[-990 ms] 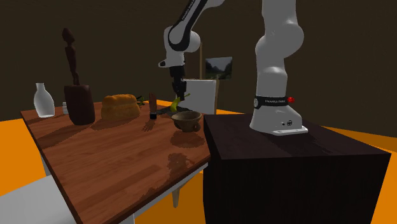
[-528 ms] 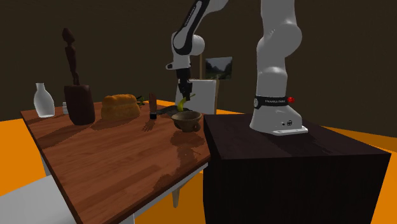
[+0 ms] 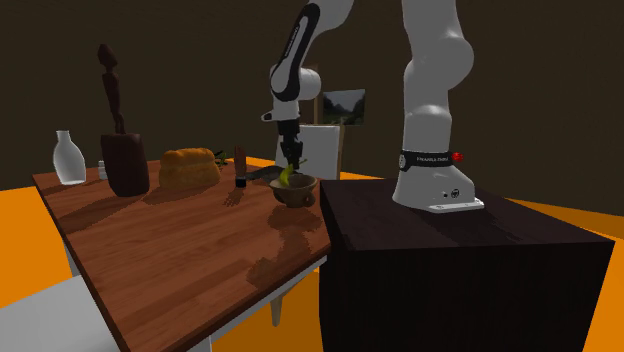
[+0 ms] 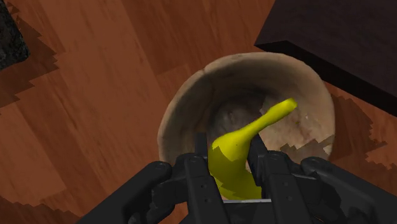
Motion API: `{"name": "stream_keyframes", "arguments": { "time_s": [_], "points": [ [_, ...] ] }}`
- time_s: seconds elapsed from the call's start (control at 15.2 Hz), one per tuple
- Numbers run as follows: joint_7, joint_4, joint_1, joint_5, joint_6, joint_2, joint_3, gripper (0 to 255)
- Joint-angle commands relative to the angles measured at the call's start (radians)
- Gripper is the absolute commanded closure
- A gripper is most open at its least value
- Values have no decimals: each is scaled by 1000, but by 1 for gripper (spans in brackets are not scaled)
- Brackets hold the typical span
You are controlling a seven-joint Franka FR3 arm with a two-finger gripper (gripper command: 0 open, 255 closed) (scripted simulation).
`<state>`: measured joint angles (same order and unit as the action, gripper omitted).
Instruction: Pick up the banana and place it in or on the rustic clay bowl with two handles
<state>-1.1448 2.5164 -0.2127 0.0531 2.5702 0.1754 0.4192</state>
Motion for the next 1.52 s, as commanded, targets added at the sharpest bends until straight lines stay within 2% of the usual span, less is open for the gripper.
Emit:
{"name": "stream_keyframes", "arguments": {
  "time_s": [0.0, 0.2, 0.66, 0.73, 1.06, 1.32, 1.45],
  "points": [
    [-16, 0, -5, 25, 30, 33, -11, 255],
    [-35, -3, -14, 53, 60, 68, -25, 255],
    [-35, -3, -14, 53, 60, 68, -25, 255],
    [-35, -2, -14, 53, 61, 68, -25, 0],
    [-35, -3, -14, 53, 60, 68, -25, 0],
    [35, -17, 17, -45, -73, -62, 19, 0],
    [35, -17, 15, -45, -73, -62, 17, 0]
  ]
}}
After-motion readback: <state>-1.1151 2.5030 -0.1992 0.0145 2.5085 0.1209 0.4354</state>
